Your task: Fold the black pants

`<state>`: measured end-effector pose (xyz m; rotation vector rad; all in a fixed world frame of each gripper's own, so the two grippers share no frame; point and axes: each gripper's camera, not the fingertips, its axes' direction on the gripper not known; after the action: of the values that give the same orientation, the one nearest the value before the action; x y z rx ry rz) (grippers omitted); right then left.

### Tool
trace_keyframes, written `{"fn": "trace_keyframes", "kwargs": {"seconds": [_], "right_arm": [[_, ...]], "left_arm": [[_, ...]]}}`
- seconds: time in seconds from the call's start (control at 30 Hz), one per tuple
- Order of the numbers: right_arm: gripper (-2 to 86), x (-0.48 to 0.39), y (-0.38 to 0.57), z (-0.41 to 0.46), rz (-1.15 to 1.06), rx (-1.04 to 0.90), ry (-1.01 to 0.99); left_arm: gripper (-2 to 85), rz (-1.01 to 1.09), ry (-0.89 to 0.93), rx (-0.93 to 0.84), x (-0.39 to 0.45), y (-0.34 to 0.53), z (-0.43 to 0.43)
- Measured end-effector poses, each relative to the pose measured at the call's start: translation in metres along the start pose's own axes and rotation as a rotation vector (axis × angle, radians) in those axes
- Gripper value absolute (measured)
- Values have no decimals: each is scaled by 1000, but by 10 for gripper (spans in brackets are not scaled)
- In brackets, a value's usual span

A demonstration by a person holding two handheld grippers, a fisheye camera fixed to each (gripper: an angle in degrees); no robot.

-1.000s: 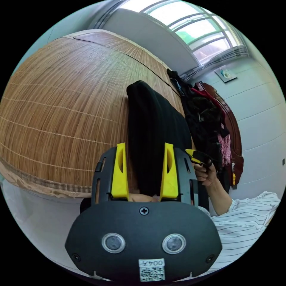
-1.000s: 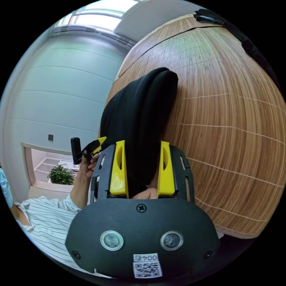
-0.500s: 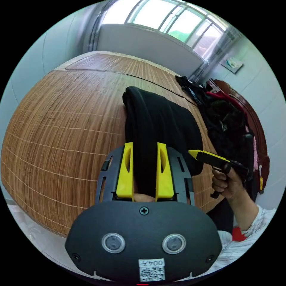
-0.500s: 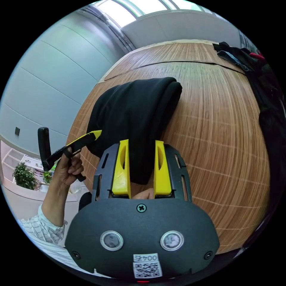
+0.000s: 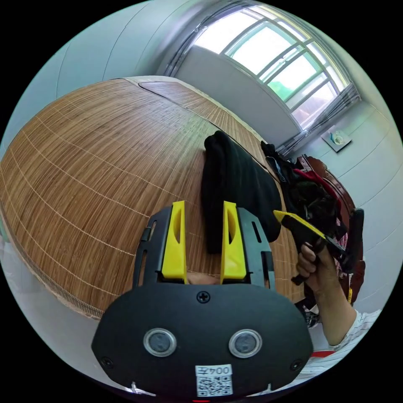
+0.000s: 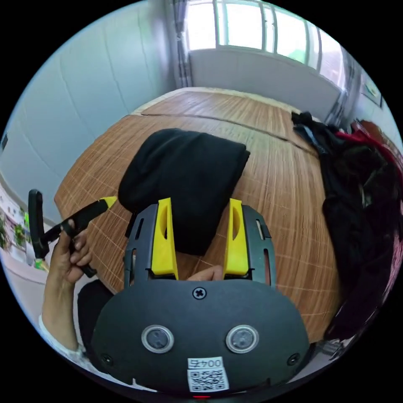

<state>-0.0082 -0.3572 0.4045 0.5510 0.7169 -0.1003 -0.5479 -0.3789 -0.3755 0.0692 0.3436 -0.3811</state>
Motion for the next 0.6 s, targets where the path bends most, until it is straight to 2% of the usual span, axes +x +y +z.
{"fn": "trace_keyframes", "kwargs": {"seconds": [0.07,0.2,0.37,0.6], "right_arm": [[178,-18,-1,37,28,-37,-21],[169,-47,-25,64,8,40,-4],[162,-93,-102,113,-13,136,54],[151,-140,-218,174,-76,148,62]], "left_arm": [[126,-13,-22,21,-8,-21,-2],[125,-72,-30,49,-34,-58,-1],[124,-124,42,46,-81,-114,6],[117,-176,81,93,-119,-151,-8]]}}
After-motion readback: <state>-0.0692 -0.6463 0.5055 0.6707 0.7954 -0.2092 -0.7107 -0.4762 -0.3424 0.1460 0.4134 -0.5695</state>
